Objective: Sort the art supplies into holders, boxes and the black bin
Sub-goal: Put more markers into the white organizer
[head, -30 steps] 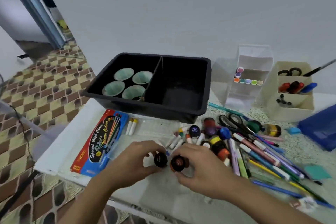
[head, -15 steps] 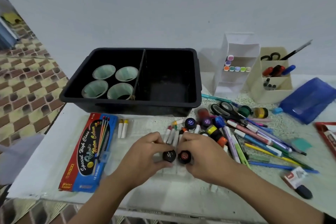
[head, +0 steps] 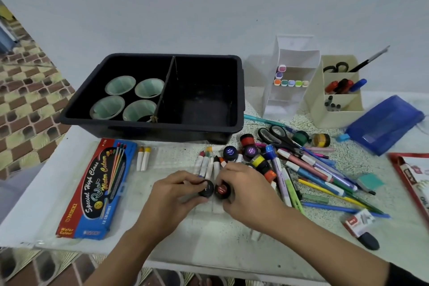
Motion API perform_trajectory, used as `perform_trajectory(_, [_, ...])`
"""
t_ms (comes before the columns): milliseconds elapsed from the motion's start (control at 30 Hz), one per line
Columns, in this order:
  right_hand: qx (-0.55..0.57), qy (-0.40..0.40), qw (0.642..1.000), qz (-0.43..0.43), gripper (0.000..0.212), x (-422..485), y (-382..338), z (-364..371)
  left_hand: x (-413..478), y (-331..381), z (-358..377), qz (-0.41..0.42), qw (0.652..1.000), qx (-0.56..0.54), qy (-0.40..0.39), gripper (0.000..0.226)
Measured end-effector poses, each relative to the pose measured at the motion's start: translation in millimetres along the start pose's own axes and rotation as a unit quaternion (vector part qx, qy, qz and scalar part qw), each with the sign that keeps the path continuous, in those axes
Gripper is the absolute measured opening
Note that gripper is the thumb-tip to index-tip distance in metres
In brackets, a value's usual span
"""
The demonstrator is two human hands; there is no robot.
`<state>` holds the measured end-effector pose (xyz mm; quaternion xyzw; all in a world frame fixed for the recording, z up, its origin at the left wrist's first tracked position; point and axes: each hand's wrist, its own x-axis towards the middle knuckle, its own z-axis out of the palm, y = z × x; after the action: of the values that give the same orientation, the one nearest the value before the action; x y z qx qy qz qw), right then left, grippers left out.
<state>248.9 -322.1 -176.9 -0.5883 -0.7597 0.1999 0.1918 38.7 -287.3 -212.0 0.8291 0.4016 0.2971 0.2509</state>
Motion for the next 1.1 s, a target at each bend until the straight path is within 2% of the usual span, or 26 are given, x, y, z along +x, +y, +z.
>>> perform_trajectory(233, [0.002, 0.002, 1.000, -0.010, 0.013, 0.2, 3.2, -0.5, -3.1, 2.4, 3.9, -0.014, 0.999, 0.009, 0.030, 0.025])
perform_trajectory(400, [-0.012, -0.027, 0.999, -0.023, 0.007, 4.6, 6.4, -7.0, 2.1, 3.0, -6.7, -0.046, 0.998, 0.024, -0.026, 0.031])
perform_trajectory(467, [-0.011, -0.035, 0.999, -0.030, 0.012, 5.8, 11.3, -17.6, 10.1, 5.3, -16.5, -0.051, 0.996, 0.034, -0.061, 0.033])
perform_trajectory(567, [0.017, 0.040, 0.999, -0.005, 0.015, 4.0, 23.9, -35.2, 30.8, 14.4, -20.7, -0.046, 0.995, 0.021, -0.087, 0.038])
perform_trajectory(633, [-0.015, 0.070, 0.997, 0.008, 0.012, 1.8, 35.7, -45.3, 48.0, 20.6, -10.8, -0.015, 0.997, 0.026, -0.078, 0.037])
perform_trajectory(767, [-0.140, -0.034, 0.989, -0.006, 0.034, -2.6, 48.3, -50.6, 80.7, 31.2, 20.6, 0.010, 0.990, 0.107, -0.089, 0.039])
perform_trajectory(900, [-0.163, -0.022, 0.986, -0.014, 0.030, -1.6, 48.9, -46.1, 96.8, 38.0, 41.3, -0.003, 0.980, 0.177, -0.094, 0.039])
perform_trajectory(1100, [-0.192, 0.000, 0.981, -0.022, 0.028, 0.1, 50.2, -44.2, 103.7, 34.5, 37.4, -0.024, 0.989, 0.127, -0.077, 0.034])
